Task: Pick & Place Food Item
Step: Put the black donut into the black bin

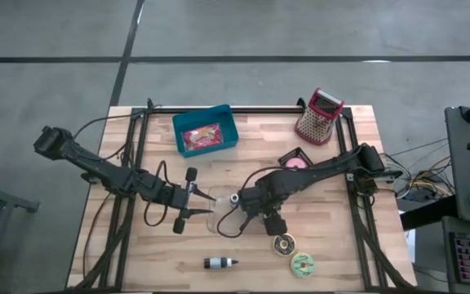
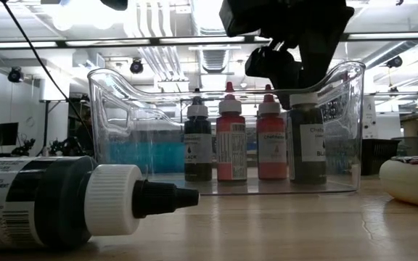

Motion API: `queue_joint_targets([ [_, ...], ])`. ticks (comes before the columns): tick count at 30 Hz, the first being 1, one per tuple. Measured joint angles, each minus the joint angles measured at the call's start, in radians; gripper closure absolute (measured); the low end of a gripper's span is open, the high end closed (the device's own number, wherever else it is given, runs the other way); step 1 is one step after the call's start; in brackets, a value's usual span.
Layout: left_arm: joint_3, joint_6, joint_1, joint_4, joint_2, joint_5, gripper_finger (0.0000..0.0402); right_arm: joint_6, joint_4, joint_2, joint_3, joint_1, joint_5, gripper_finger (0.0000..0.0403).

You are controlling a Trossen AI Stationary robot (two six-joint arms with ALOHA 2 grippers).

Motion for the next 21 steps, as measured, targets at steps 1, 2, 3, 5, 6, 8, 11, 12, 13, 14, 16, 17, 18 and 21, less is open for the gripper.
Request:
queue_joint_targets([
  [1,0.000,0.000,0.000,0.000,0.000,0.000,0.0248,0.004,-0.001,-0.001,0.002,0.000,0.012,0.0143],
  [2,0.000,0.000,0.000,0.000,0.000,0.000,0.0247,0.008,-0.002,-0.002,0.004,0.000,0.017,0.0142],
  [3,0.000,0.000,-0.001,0.000,0.000,0.000,0.0247,0.012,-0.002,-0.003,0.008,0.000,0.020,0.0141],
  [5,0.000,0.000,-0.001,0.000,0.000,0.002,0.0247,0.015,-0.003,-0.006,0.019,0.000,0.034,0.0141],
  [6,0.000,0.000,-0.001,0.000,0.000,0.002,0.0247,0.015,-0.003,-0.008,0.024,0.002,0.043,0.0142],
  [8,0.000,-0.006,-0.002,0.000,0.000,0.009,0.0248,0.015,-0.005,-0.010,0.040,0.005,0.065,0.0145],
  [11,0.000,-0.008,-0.003,0.000,0.000,0.013,0.0247,0.015,-0.008,-0.012,0.072,0.010,0.110,0.0149],
  [12,0.000,-0.008,-0.003,-0.003,0.000,0.017,0.0247,0.014,-0.009,-0.013,0.085,0.013,0.122,0.0150],
  [13,0.000,-0.012,-0.003,-0.009,0.000,0.025,0.0248,0.013,-0.008,-0.013,0.100,0.016,0.134,0.0151],
  [14,0.000,-0.016,-0.003,-0.019,0.000,0.032,0.0248,0.013,-0.008,-0.013,0.114,0.020,0.151,0.0152],
  [16,0.000,-0.027,-0.003,-0.052,0.000,0.035,0.0248,0.011,-0.008,-0.015,0.138,0.031,0.184,0.0152],
  [17,0.000,-0.043,-0.003,-0.072,0.000,0.035,0.0247,0.011,-0.008,-0.015,0.151,0.036,0.201,0.0152],
  [18,0.000,-0.065,-0.003,-0.096,0.000,0.035,0.0247,0.011,-0.008,-0.016,0.163,0.042,0.218,0.0152],
  [21,0.000,-0.140,-0.003,-0.182,0.000,0.035,0.0248,0.011,-0.011,-0.017,0.194,0.060,0.254,0.0152],
])
